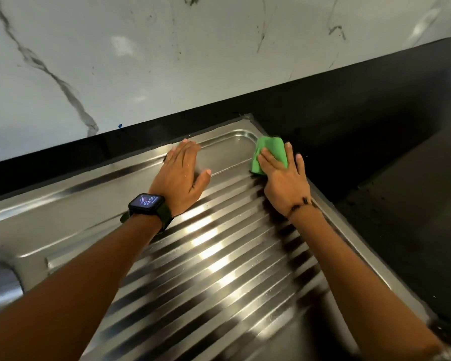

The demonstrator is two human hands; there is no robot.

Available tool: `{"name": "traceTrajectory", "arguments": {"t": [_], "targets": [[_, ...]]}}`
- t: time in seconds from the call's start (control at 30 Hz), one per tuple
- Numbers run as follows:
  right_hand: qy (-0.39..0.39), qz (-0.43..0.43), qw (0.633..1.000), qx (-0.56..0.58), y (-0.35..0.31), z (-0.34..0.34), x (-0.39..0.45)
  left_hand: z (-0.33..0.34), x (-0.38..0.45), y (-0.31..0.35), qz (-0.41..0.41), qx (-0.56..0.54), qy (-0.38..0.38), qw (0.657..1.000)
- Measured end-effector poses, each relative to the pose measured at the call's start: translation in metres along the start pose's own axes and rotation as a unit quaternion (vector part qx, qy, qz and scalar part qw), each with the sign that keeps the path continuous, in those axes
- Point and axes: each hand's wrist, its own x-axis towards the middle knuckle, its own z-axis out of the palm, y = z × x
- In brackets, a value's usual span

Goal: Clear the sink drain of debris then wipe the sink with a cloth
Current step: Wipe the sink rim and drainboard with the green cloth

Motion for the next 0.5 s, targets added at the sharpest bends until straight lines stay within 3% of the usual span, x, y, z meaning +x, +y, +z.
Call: {"name": "traceTrajectory", "arguments": {"t": [0.23,0.5], "targets": [[-0.02,0.071,0.995,0.065,0.025,-0.007,-0.101,0.005,0.003,-0.005,0.019,0.003,-0.007,1.0],[-0.027,0.003,1.0,-0.003,0.002,0.008,-0.005,0.007,0.006,-0.006,0.003,-0.007,-0.015,1.0]]}}
